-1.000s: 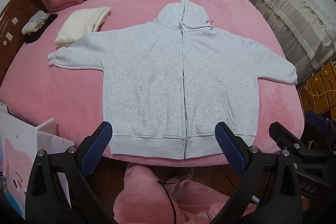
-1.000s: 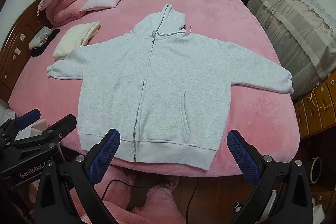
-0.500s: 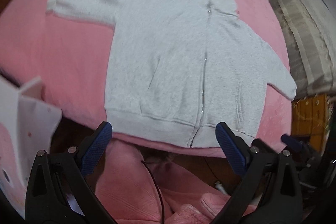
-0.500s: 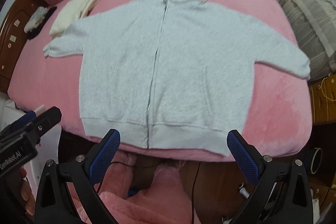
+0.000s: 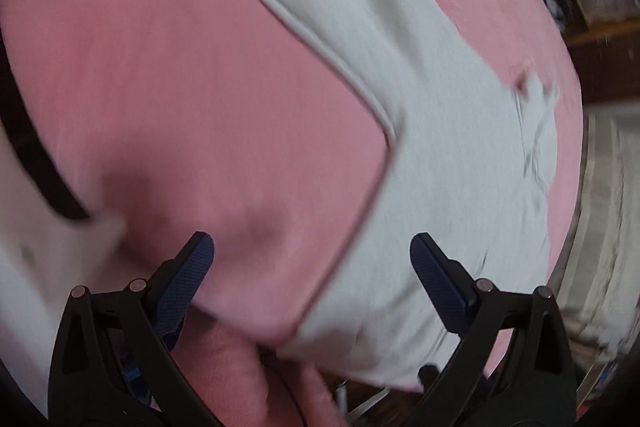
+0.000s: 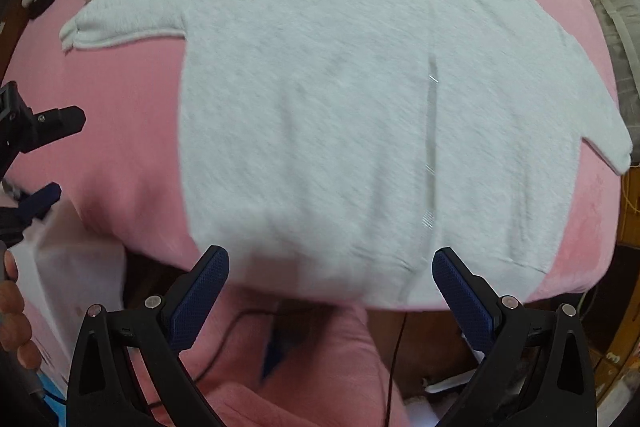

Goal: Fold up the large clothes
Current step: 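Grasp the grey hoodie sleeve cuff with the left gripper and lift it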

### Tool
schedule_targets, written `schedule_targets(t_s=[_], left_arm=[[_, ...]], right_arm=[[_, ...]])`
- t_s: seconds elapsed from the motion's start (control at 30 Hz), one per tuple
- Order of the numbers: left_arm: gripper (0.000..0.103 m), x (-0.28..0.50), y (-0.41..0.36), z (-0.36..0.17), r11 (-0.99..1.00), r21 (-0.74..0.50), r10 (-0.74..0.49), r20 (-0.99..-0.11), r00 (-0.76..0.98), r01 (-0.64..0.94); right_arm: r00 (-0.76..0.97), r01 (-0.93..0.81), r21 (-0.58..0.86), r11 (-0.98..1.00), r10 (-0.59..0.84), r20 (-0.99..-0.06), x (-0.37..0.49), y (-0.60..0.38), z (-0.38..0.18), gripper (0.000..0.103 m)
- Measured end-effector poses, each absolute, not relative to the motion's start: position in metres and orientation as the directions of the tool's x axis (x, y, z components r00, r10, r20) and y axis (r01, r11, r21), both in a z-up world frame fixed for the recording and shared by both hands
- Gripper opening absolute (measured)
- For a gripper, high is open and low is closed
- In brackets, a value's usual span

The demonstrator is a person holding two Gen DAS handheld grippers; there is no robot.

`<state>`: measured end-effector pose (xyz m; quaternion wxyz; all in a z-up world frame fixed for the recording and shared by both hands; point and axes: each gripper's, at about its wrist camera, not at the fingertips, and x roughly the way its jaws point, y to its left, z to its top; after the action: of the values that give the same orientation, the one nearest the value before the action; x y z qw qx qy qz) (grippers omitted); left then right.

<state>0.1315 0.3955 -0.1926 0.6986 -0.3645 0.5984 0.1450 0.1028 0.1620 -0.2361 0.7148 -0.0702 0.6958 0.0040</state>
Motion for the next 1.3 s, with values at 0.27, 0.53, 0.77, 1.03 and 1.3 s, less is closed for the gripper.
schedule_targets(t_s=[0.27, 0.53, 0.77, 1.03, 1.3], left_arm=[[0.078, 0.221, 0.546, -0.262, 0.47, -0.437, -0.125, -0.893, 0.432, -0.767], [0.05, 0.263, 0.618, -0.322, 0.351, -0.523, -0.048, -0.839, 0.543, -0.777], [0.008, 0.281, 0.632, -0.332, 0.341, -0.506, 0.042, -0.834, 0.551, -0.792], [0.006, 0.252, 0.602, -0.244, 0.404, -0.622, 0.184, -0.663, 0.726, -0.671], [0.006, 0.257, 0.501, -0.119, 0.682, -0.568, 0.19, -0.472, 0.861, -0.462]], right_arm=[[0.113, -0.045, -0.026, 0.999, -0.021, -0.993, 0.192, 0.275, -0.275, 0.103], [0.172, -0.154, -0.108, 0.982, -0.081, -0.982, 0.266, 0.314, -0.326, 0.103], [0.21, -0.042, -0.102, 0.994, -0.091, -0.973, 0.297, 0.282, -0.335, 0.103], [0.23, -0.04, -0.068, 0.997, -0.057, -0.971, 0.29, 0.261, -0.326, 0.103], [0.25, -0.028, 0.029, 0.999, 0.035, -0.968, 0.27, 0.21, -0.309, 0.103]])
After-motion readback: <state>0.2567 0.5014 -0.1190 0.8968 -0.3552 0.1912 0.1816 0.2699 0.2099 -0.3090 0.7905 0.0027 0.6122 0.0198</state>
